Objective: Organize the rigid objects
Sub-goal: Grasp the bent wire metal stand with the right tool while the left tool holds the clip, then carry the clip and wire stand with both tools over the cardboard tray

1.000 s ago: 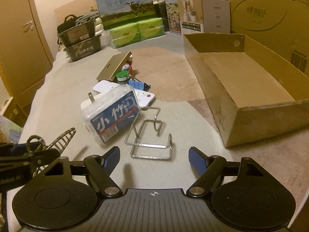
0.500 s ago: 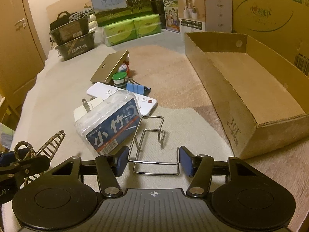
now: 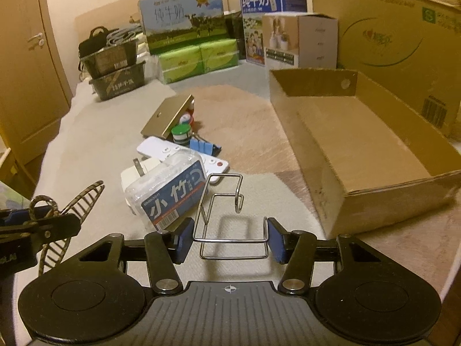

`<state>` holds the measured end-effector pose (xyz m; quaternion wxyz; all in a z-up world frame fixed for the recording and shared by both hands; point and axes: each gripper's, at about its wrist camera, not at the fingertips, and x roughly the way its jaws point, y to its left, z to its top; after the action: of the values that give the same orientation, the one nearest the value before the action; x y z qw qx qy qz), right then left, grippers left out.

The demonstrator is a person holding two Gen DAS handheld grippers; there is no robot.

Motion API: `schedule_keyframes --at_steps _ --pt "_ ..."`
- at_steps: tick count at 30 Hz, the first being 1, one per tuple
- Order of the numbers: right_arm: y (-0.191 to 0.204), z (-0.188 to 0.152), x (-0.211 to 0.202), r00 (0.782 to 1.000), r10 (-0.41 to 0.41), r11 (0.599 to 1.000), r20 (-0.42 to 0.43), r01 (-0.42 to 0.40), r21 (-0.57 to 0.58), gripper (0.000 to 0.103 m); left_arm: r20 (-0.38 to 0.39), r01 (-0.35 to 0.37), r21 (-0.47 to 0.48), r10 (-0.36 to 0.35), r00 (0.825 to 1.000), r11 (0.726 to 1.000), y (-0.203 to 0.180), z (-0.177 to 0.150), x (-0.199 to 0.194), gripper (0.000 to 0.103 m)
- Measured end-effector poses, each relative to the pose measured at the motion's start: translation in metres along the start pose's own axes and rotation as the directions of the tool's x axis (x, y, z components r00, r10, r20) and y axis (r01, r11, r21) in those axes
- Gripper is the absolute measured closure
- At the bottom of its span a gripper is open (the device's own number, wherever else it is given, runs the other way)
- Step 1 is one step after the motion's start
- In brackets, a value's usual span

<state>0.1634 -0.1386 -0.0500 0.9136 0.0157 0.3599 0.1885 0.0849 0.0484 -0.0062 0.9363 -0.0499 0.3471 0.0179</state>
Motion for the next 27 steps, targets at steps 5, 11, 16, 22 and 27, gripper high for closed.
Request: schedule_keyframes --at_steps 5,11,16,22,27 --pt "-0.004 0.003 -0.026 0.999 -0.003 1.0 0.032 0.003 0.006 0.049 0.018 0.025 0.016 -0.026 1.0 1.0 -0.014 0.007 -0.012 0.067" --pt "-0.015 0.009 -0.055 0.998 -0.016 1.0 0.061 0.015 0.022 0.049 0.035 0.07 0.033 -0.071 0.997 0.997 -0.036 0.017 -0.023 0.067" --pt "-0.035 0.014 -0.076 0.995 -0.04 0.998 0.086 0.036 0.042 0.049 0.055 0.117 0.036 -0.119 0.991 0.992 -0.058 0.027 -0.027 0.067" --pt "-0.071 0.025 -0.09 0.991 -0.086 0.995 0.102 0.08 0.056 0.049 0.07 0.17 0.065 -0.174 0.982 0.983 -0.09 0.048 -0.019 0.067" --pt "-0.108 0.043 -0.088 0.986 -0.122 0.992 0.113 0.116 0.054 0.049 0.062 0.201 0.088 -0.207 0.977 0.976 -0.118 0.066 0.003 0.067"
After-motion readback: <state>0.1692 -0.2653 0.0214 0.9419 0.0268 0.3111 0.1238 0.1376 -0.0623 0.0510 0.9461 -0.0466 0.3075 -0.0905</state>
